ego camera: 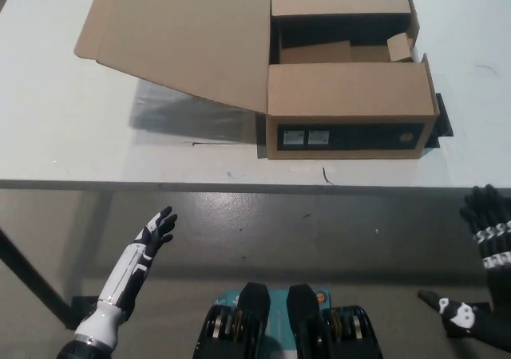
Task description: A small storage box is placed at the center of the table and the robot uses its right hand to slide under its lid and push it upwards to open it
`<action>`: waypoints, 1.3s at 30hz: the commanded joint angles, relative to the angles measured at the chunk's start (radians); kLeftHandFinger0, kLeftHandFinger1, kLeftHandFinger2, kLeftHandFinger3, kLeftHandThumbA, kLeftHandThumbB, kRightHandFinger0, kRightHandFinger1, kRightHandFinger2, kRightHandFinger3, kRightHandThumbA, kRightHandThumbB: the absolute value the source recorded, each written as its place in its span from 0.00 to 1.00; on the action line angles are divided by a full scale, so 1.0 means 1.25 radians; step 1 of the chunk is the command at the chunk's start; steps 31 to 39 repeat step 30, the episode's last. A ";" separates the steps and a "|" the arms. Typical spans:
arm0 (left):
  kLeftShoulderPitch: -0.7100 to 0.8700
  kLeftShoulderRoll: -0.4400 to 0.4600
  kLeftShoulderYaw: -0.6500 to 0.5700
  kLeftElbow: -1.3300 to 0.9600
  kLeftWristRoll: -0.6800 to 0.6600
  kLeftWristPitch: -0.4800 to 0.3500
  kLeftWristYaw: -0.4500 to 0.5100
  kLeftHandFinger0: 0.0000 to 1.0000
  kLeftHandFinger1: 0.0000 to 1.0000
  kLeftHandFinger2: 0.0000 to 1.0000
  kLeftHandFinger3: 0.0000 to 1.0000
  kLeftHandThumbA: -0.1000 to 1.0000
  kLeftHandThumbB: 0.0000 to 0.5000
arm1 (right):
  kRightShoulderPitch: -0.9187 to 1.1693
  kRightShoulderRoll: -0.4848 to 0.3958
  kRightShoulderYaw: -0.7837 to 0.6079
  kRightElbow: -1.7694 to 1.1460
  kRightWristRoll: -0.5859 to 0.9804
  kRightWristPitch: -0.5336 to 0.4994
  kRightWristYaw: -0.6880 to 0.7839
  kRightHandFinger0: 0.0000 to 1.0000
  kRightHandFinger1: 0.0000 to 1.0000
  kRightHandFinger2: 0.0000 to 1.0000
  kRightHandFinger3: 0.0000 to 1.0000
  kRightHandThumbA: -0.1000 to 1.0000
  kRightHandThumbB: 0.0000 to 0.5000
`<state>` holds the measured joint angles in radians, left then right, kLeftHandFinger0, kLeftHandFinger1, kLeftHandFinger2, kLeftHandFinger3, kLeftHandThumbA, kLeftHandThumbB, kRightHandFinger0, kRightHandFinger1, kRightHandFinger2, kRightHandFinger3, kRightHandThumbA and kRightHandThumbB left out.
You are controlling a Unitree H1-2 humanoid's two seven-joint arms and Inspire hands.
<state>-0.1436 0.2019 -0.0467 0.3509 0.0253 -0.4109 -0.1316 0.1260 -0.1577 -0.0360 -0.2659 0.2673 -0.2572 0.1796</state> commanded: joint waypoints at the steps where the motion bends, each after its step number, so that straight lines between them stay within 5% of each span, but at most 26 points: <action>1: -0.011 0.007 -0.001 -0.017 -0.007 -0.017 -0.014 1.00 1.00 1.00 1.00 1.00 1.00 | -0.023 0.019 -0.013 0.121 -0.016 -0.097 0.001 1.00 1.00 1.00 1.00 1.00 0.80; 6: -0.010 0.005 0.002 -0.018 0.002 -0.021 -0.003 1.00 1.00 1.00 1.00 1.00 1.00 | -0.041 0.028 -0.014 0.228 0.009 -0.122 0.017 1.00 1.00 1.00 1.00 1.00 0.60; 39: 0.065 0.002 -0.004 -0.055 0.002 -0.023 -0.008 1.00 1.00 1.00 1.00 1.00 1.00 | 0.030 0.041 -0.013 0.244 0.031 -0.121 0.028 1.00 1.00 1.00 1.00 1.00 0.51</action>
